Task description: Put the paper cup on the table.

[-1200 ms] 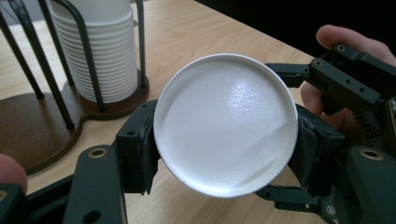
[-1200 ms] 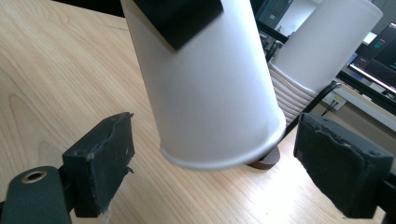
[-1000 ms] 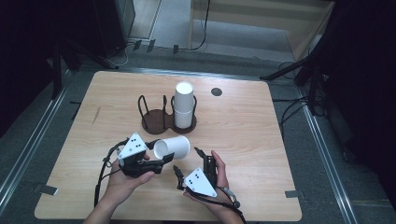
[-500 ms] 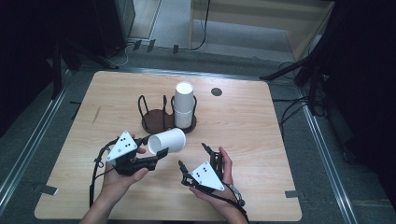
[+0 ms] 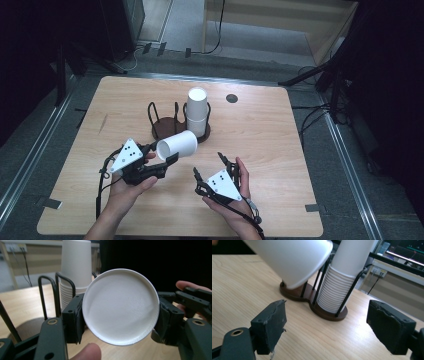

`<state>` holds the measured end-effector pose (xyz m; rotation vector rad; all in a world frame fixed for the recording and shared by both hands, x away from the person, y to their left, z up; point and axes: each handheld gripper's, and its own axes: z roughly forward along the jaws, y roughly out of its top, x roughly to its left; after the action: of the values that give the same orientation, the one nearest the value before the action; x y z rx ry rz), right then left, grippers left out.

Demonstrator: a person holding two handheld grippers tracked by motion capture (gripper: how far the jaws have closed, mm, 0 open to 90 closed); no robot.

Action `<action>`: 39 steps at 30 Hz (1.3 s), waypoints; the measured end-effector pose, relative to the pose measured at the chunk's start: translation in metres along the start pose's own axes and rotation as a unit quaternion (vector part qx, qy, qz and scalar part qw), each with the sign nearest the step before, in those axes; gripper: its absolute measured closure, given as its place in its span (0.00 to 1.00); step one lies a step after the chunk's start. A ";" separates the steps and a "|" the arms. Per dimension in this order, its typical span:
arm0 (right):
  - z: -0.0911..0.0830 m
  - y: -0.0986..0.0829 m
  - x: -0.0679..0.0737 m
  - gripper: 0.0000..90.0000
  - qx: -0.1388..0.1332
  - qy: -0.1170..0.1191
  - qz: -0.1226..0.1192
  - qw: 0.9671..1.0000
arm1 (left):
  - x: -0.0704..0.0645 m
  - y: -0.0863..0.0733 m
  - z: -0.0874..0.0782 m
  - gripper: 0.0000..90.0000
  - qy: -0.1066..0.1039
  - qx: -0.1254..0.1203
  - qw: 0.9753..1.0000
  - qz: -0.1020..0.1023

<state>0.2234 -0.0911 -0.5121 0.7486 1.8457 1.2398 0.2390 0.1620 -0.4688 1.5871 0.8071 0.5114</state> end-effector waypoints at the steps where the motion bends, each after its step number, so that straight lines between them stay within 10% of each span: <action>1: 0.000 0.000 0.000 0.18 0.004 -0.003 0.005 1.000 | 0.001 0.000 0.000 0.39 -0.003 -0.002 1.000 -0.003; 14: 0.003 -0.001 -0.006 0.22 0.014 -0.005 0.060 0.998 | 0.009 -0.010 0.006 0.38 -0.030 -0.049 0.998 -0.033; 24: -0.006 0.008 -0.007 0.09 0.034 -0.006 0.150 0.988 | 0.008 -0.017 0.009 0.38 -0.027 -0.083 0.996 -0.032; 31: -0.007 0.016 -0.006 0.02 0.036 0.005 0.228 0.973 | 0.007 -0.019 0.011 0.38 -0.025 -0.088 0.996 -0.023; 39: -0.012 0.028 -0.010 0.00 0.015 0.014 0.332 0.943 | 0.003 -0.018 0.013 0.39 -0.030 -0.099 0.994 -0.022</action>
<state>0.2202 -0.0949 -0.4800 1.4549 1.6847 1.6335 0.2466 0.1563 -0.4895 1.3933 0.7211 0.4940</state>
